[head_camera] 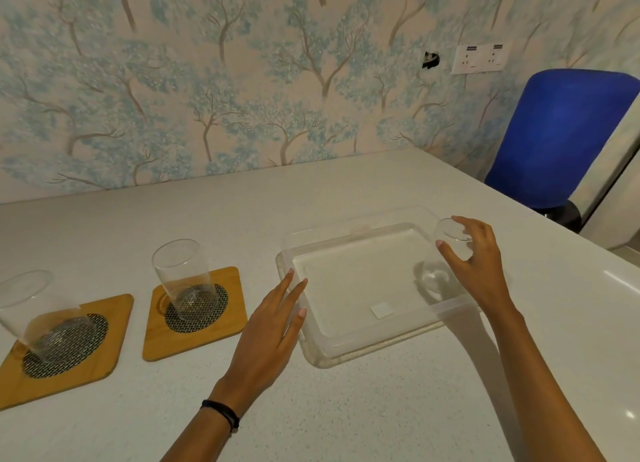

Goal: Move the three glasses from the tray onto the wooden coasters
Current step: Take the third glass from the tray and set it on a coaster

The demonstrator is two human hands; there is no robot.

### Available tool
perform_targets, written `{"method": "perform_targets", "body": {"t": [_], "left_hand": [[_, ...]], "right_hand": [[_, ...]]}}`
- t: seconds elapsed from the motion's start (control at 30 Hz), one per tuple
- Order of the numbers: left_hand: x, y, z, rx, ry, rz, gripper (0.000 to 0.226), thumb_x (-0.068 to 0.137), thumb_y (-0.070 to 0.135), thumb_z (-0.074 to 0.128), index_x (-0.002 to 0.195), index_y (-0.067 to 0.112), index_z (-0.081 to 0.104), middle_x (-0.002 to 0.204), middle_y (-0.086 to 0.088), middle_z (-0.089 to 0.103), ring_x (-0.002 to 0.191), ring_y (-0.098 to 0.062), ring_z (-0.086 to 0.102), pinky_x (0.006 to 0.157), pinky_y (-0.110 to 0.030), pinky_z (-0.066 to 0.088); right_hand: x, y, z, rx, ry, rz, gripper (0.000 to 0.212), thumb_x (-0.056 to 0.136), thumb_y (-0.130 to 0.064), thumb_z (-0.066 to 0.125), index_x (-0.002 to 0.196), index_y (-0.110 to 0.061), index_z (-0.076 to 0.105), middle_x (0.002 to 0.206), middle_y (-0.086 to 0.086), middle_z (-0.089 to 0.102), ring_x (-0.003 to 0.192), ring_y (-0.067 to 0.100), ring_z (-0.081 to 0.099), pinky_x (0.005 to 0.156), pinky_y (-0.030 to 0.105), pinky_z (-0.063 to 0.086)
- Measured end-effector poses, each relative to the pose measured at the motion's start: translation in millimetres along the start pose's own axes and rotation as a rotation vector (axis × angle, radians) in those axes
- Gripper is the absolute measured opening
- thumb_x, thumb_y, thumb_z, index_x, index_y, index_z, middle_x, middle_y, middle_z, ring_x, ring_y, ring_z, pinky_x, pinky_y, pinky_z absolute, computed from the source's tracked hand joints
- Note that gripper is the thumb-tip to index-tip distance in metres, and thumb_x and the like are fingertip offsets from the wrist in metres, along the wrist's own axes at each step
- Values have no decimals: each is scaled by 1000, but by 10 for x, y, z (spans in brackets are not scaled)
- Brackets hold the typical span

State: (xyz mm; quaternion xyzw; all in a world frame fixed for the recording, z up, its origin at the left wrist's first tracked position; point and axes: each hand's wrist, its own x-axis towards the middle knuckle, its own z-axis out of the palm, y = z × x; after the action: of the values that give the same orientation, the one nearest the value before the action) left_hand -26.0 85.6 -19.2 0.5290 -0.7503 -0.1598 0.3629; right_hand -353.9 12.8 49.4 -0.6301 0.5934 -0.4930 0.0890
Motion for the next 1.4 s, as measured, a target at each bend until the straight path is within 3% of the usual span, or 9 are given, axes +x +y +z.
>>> {"method": "perform_targets", "body": {"t": [0.1, 0.4, 0.7, 0.9, 1.13, 1.4], "left_hand": [[2, -15, 4, 14, 9, 10, 48, 94, 59, 19, 141, 51, 14, 151, 32, 8, 135, 12, 14, 108, -15, 14], [5, -7, -4, 15, 12, 12, 48, 94, 58, 19, 141, 50, 15, 152, 29, 9, 135, 13, 12, 108, -18, 15], [2, 3, -6, 24, 20, 25, 47, 94, 58, 19, 140, 50, 15, 152, 28, 9, 135, 14, 12, 107, -15, 15], [-11, -16, 1, 36, 30, 23, 46, 93, 59, 17, 139, 54, 12, 153, 25, 10, 135, 12, 13, 109, -23, 19], [-20, -15, -6, 47, 39, 21, 45, 93, 61, 16, 137, 55, 12, 154, 20, 14, 135, 9, 16, 109, -23, 20], [-33, 23, -106, 94, 60, 35, 51, 94, 59, 16, 140, 41, 26, 150, 17, 26, 130, 9, 21, 108, -22, 20]], "right_hand": [[8, 51, 14, 35, -16, 36, 55, 82, -25, 67, 131, -17, 44, 135, 13, 44, 116, 26, 49, 97, 40, 45], [21, 61, 58, 65, 10, 37, 55, 80, -26, 69, 130, -19, 46, 135, 14, 45, 114, 28, 51, 95, 43, 47], [4, -25, 104, 37, 27, -59, 53, 79, -28, 70, 127, -20, 48, 130, 12, 49, 107, 15, 48, 88, 32, 44], [5, -283, 146, 56, 48, -116, 51, 79, -30, 69, 126, -20, 50, 129, 12, 50, 107, 14, 48, 89, 32, 45], [3, -689, 181, 108, 47, -190, 45, 79, -31, 69, 121, -24, 53, 122, 9, 53, 102, 12, 50, 89, 30, 46], [-90, -1178, 241, 152, 5, -266, 45, 77, -39, 66, 119, -26, 55, 119, 6, 54, 100, 8, 53, 86, 25, 46]]}}
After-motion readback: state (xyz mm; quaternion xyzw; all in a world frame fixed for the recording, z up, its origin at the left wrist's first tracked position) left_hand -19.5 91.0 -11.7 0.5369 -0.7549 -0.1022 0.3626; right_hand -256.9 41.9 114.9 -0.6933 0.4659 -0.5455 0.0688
